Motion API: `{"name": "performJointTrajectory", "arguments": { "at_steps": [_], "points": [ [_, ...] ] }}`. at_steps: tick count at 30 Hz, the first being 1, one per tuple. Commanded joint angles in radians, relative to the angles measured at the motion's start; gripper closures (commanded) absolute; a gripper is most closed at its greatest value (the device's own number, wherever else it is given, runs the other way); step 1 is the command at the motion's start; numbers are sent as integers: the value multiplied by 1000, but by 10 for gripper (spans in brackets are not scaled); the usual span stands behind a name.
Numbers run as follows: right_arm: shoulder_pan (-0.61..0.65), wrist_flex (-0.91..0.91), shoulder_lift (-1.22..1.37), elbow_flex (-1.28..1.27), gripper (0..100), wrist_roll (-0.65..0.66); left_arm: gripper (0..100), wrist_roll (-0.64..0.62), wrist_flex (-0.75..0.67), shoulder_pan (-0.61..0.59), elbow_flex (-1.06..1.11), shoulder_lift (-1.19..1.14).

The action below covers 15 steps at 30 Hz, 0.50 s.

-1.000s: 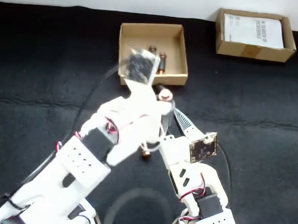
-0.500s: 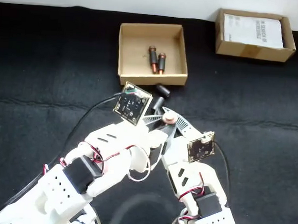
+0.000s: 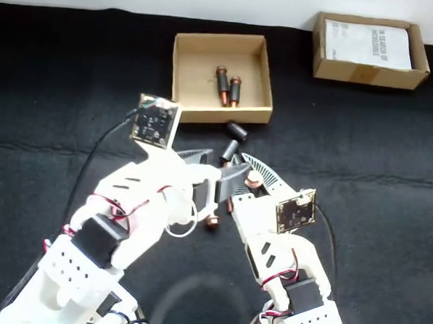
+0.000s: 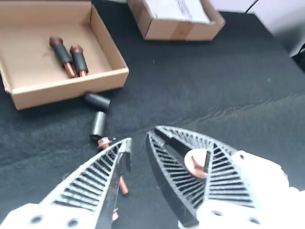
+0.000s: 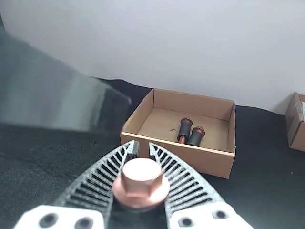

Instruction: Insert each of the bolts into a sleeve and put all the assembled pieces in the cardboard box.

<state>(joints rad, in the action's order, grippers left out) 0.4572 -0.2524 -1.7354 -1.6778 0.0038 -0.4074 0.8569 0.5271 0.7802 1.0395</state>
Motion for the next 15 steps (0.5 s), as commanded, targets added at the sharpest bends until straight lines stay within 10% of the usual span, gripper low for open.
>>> {"name": "performJointTrajectory", "arguments": {
  "at_steps": [1,15],
  "points": [
    [-12,-1,-18,-131,992,2,752,8,54,-7,-117,21],
    [-97,-1,-18,-70,992,-80,755,11,192,-398,-343,21]
  ]
}}
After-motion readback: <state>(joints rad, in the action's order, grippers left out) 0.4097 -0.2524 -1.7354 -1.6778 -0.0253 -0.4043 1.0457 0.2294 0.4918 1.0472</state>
